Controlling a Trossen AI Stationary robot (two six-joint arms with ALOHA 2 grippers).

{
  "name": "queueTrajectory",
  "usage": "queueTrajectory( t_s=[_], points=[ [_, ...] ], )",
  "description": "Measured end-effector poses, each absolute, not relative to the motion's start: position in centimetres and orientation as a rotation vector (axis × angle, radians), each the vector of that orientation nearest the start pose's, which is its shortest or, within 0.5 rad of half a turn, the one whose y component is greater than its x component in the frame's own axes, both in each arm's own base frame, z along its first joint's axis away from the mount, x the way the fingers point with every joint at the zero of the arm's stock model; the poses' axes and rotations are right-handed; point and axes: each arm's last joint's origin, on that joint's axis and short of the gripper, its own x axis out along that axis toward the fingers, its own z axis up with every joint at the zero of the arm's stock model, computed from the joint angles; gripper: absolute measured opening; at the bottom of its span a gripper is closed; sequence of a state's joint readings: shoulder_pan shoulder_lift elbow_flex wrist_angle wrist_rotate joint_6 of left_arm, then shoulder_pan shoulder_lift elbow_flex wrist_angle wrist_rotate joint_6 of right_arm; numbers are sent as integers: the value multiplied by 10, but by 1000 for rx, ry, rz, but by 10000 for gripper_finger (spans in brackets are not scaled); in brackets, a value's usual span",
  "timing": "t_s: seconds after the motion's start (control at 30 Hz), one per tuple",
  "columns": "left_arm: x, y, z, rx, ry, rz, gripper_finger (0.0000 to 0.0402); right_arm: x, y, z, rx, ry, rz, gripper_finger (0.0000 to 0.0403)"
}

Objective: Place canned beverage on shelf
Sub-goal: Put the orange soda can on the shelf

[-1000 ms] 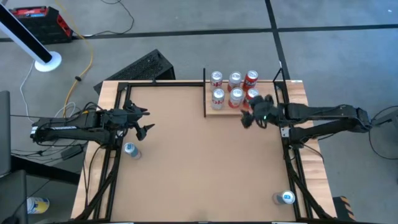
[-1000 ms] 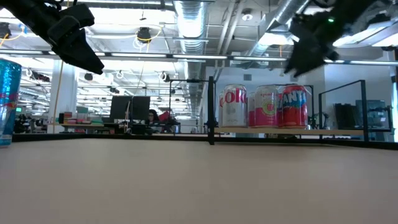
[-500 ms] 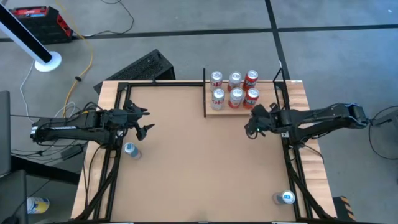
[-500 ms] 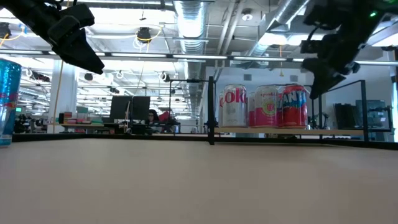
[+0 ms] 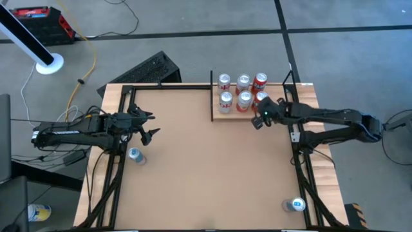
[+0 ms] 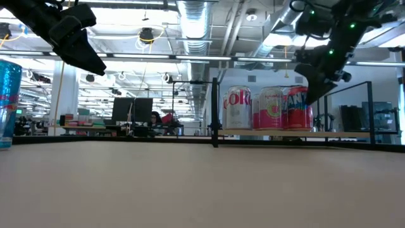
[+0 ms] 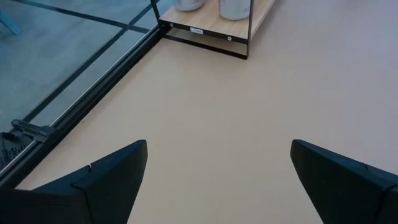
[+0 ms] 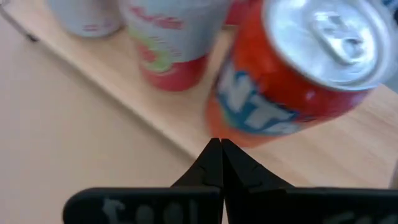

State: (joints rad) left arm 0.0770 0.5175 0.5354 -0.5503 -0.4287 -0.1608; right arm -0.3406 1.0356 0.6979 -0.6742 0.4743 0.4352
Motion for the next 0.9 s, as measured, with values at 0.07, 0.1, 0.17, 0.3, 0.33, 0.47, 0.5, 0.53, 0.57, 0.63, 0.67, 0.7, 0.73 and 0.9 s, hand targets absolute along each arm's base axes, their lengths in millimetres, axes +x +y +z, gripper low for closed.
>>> queueTrajectory(
  t_s=[0.07,0.1,0.17,0.3,0.33,0.47,0.5,0.53,0.57,0.63,0.67,0.7,0.73,0.9],
  points=[
    [114,21,251,-60,489,534,382,169,-79,227,307,857,-973,17],
    [114,21,251,-60,488,535,382,168,-81,227,306,858,-980,17],
    [114,21,251,-59,489,534,382,167,-84,227,309,858,-992,17],
    [114,21,251,-60,489,534,382,164,-88,227,319,861,-1014,18],
    [114,21,251,-60,489,534,382,164,-89,227,320,860,-1019,18],
    [114,21,251,-60,488,534,382,163,-91,227,321,854,-1046,18],
    [114,21,251,-60,489,534,382,163,-91,227,324,852,-1047,19],
    [114,21,251,-60,489,535,382,163,-90,227,327,850,-1047,19],
    [114,21,251,-60,489,534,382,164,-89,227,338,847,-1036,19],
    [114,21,251,-60,489,534,382,167,-86,227,361,845,-984,19],
    [114,21,251,-60,489,534,382,168,-84,227,369,843,-952,19],
    [114,21,251,-60,488,534,382,170,-81,227,373,837,-926,19],
    [114,21,251,-60,488,534,382,172,-80,228,370,830,-912,19],
    [114,21,251,-60,488,534,382,179,-79,232,355,749,-908,19]
  ],
)
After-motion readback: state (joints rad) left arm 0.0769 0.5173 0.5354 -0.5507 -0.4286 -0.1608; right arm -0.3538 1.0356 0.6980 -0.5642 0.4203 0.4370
